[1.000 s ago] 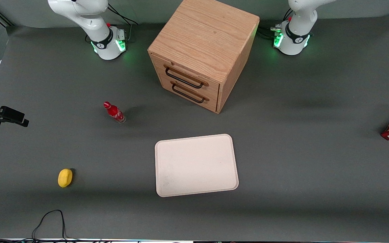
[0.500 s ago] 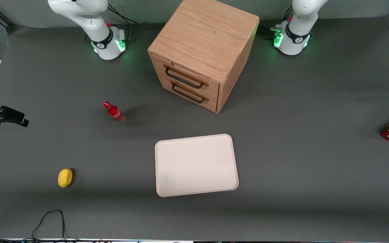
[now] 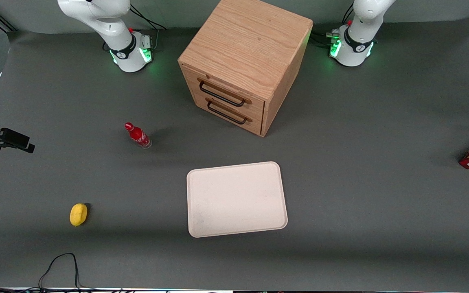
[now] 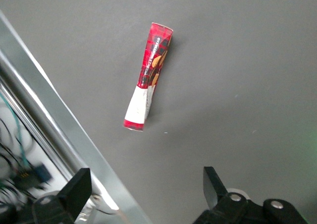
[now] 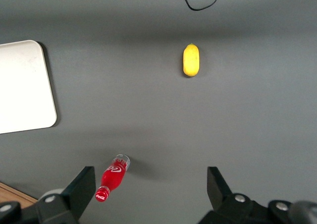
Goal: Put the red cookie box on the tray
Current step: 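Lower the left gripper onto the box and close on its end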
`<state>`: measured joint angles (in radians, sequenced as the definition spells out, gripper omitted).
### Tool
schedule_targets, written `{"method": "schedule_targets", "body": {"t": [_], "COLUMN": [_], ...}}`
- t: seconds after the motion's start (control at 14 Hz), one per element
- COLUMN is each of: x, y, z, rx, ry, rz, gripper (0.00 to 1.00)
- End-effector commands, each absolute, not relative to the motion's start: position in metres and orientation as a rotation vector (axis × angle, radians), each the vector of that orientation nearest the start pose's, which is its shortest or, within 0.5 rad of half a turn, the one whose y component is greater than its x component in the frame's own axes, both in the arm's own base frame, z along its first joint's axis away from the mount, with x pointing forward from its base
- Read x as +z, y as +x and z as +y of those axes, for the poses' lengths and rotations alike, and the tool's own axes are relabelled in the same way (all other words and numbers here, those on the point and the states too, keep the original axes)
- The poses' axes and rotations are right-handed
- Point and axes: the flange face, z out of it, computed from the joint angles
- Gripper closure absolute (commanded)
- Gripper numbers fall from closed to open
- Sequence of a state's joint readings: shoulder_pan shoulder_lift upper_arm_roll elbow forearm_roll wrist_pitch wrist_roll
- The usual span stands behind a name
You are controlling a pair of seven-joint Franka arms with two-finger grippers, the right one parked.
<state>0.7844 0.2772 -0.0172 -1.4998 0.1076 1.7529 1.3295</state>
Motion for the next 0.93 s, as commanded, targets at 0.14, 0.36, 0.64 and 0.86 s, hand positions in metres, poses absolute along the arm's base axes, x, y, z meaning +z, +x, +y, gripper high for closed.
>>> {"method": "schedule_targets", "body": {"t": [0.14,0.36,0.64,0.86], "x": [0.472,0.425,0.361,0.309], "y": [0.466,0.478,0.483,0.479], "z": [0.47,0.471,0.45,0.447], "rx": [0.174,0.145,0.073,0.056], "ry": [-2.782,-2.792,-2.81,-2.807], "rz": [1.346,1.375,1.398,1.396], "gripper": [0.0,0.0,0.0,0.0]}}
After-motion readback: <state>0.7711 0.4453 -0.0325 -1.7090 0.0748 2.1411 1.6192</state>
